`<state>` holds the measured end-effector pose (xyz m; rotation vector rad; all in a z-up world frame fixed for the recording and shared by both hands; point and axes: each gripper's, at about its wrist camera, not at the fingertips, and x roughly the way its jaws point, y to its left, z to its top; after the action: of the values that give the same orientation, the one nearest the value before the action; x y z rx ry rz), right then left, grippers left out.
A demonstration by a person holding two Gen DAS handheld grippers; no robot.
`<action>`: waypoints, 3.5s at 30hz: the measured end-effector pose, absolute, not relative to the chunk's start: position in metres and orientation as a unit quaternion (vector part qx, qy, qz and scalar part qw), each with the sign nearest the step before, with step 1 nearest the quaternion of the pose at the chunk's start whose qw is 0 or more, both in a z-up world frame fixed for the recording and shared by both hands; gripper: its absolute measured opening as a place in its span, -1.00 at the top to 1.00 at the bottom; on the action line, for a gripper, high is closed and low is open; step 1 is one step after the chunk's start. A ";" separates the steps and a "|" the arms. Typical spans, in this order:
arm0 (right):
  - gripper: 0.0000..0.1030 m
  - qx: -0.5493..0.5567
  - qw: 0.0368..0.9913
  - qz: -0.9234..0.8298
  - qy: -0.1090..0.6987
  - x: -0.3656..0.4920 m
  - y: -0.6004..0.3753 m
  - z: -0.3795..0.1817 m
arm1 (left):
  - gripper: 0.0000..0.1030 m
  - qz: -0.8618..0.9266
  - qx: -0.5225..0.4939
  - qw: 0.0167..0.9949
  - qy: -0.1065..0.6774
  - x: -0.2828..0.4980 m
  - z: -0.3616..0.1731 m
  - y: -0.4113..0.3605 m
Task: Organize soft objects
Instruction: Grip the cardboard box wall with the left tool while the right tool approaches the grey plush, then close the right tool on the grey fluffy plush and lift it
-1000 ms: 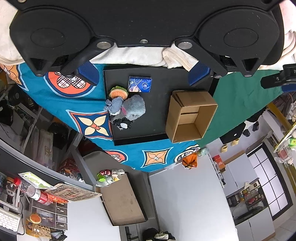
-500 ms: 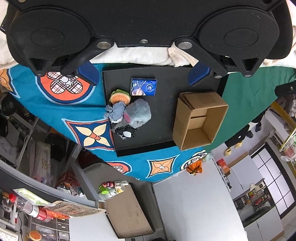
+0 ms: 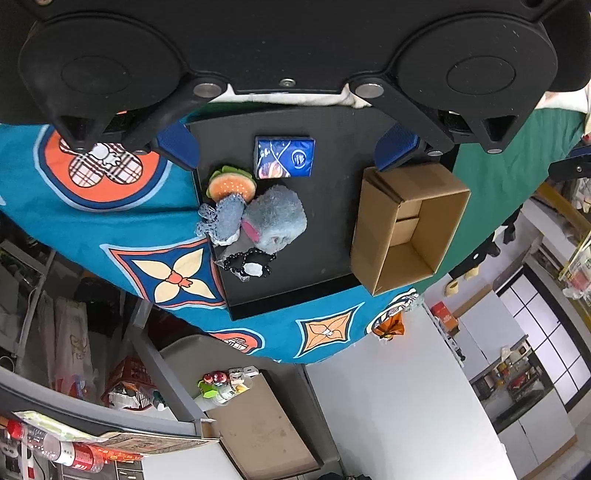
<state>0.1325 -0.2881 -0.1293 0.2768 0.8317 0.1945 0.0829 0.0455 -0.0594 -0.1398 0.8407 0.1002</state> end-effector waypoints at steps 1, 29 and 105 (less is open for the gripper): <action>-0.94 0.136 0.901 0.094 0.401 0.135 -0.289 -0.131 | -0.94 0.050 -0.069 0.909 0.407 0.085 -0.062 0.046; -0.85 0.128 0.891 0.096 0.424 0.216 -0.266 -0.189 | 0.02 0.122 -0.093 0.883 0.444 0.176 -0.133 0.068; -0.23 -0.040 0.920 0.109 0.373 0.221 -0.169 -0.133 | 0.80 0.046 -0.011 0.805 0.591 0.232 -0.179 0.075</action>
<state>0.2215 -0.1686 -0.1329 -0.0827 0.7666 0.2244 0.2317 0.0754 -0.1787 -0.0245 1.2664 0.0978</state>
